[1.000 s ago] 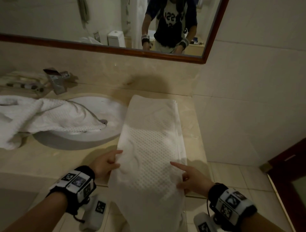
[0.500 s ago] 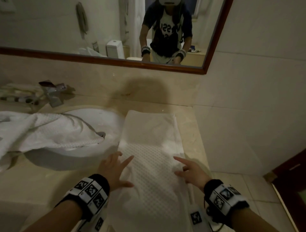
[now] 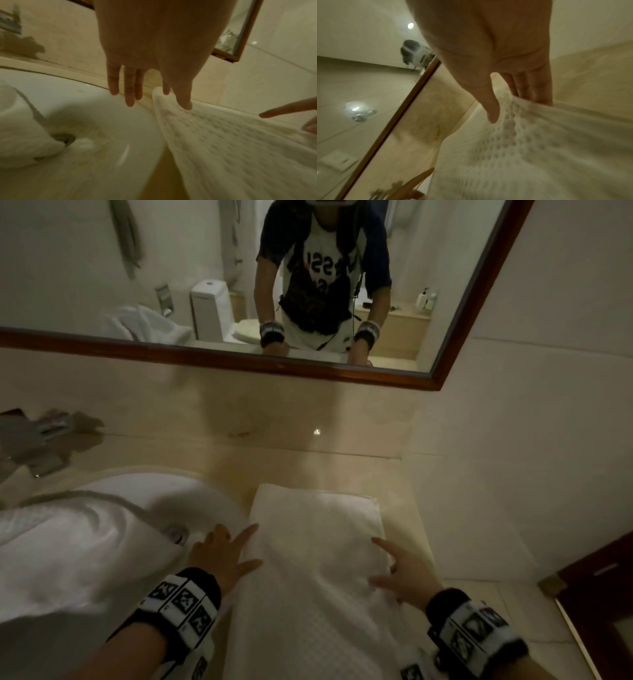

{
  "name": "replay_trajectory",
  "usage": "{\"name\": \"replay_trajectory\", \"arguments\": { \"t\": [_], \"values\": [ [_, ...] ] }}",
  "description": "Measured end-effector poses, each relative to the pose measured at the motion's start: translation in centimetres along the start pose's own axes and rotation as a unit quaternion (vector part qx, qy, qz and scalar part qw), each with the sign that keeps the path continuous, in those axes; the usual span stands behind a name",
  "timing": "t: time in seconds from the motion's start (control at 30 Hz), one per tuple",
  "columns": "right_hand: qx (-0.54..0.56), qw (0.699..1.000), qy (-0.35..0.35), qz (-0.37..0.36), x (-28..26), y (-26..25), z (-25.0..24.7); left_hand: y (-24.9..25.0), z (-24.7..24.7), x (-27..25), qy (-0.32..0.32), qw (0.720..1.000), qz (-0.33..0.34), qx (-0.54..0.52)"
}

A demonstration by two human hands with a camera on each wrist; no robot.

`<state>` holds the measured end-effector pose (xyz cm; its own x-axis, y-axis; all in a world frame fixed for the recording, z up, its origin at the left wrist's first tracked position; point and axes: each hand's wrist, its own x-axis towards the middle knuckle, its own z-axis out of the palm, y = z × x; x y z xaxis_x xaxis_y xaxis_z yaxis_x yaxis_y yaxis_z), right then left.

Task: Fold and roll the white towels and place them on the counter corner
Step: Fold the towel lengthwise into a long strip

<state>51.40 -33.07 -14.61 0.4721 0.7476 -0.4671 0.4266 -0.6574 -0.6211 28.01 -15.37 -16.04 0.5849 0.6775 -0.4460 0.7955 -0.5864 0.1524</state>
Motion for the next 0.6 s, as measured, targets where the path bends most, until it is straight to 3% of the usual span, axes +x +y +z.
{"name": "replay_trajectory", "arguments": {
  "t": [0.13,0.2,0.37,0.43,0.47,0.6],
  "values": [
    [-0.043,0.995,0.085,-0.014,3.4,-1.2,-0.8,-0.7,-0.2,3.1,-0.011,0.969,0.023,-0.245],
    [-0.054,0.991,0.125,-0.002,3.9,-1.1,-1.0,-0.6,-0.4,3.9,0.002,0.953,0.041,-0.301],
    [-0.195,0.977,0.088,0.015,4.3,-1.0,-0.7,-0.5,-0.5,5.5,0.002,0.948,0.056,-0.314],
    [-0.287,0.947,0.137,-0.052,3.5,-0.8,-0.5,-0.3,-0.8,5.6,0.004,0.943,0.064,-0.326],
    [-0.314,0.938,0.124,-0.082,3.0,-0.3,0.0,-0.2,-1.0,5.5,-0.003,0.942,0.071,-0.328],
    [-0.391,0.918,0.037,-0.050,2.3,2.8,3.8,0.5,-0.9,6.1,0.010,0.958,0.120,-0.260]
  ]
}}
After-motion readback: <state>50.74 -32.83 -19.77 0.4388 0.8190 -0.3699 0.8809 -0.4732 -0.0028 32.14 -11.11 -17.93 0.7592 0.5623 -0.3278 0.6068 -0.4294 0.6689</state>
